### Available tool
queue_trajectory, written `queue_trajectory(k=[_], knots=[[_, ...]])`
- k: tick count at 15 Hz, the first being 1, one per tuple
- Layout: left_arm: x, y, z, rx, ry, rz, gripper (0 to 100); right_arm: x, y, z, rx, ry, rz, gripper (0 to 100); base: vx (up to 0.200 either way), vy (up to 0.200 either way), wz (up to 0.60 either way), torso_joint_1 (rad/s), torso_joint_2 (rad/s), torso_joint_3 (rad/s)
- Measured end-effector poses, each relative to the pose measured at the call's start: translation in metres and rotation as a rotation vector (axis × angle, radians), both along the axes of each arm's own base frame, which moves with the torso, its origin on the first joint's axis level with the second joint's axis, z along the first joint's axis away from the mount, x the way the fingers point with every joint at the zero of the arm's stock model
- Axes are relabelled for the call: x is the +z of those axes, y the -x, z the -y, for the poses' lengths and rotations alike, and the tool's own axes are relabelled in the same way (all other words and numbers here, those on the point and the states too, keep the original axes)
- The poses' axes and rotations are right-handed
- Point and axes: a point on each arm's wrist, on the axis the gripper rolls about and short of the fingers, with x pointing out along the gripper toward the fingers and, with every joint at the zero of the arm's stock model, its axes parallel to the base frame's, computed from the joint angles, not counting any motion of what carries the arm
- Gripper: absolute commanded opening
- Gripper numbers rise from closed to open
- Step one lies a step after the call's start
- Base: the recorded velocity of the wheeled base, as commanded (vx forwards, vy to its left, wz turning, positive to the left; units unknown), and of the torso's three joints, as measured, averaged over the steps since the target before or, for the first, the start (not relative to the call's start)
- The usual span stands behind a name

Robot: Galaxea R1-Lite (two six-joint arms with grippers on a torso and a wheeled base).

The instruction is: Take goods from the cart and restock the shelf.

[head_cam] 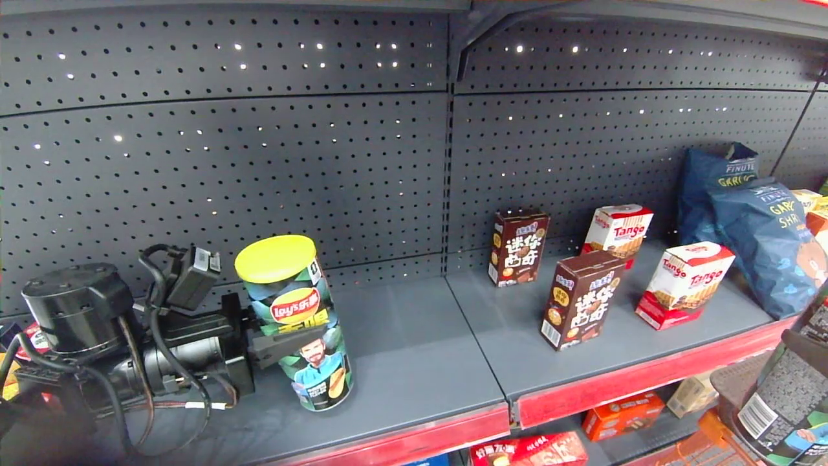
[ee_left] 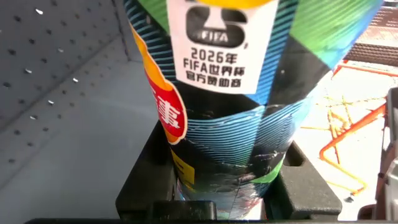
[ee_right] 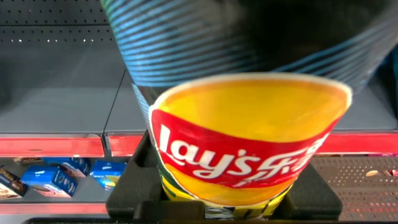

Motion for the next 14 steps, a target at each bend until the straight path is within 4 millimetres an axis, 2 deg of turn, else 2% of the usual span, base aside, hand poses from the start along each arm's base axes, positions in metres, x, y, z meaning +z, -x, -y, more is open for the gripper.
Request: queue_trajectory(k=[6,14], knots=[[-0.007,0.006,-0.001,-0.005,-0.006,-0.028,0,-0.005,0.002,0.0,-0.001,0.001,-0.009,0,0.0,0.0,0.0,0.0,0.0,0.0],[-0.024,0.002,-0.001,-0.007,-0.037,-0.051,0,-0.006,0.004,0.001,-0.003,-0.004,-0.009,0,0.0,0.0,0.0,0.0,0.0,0.0]])
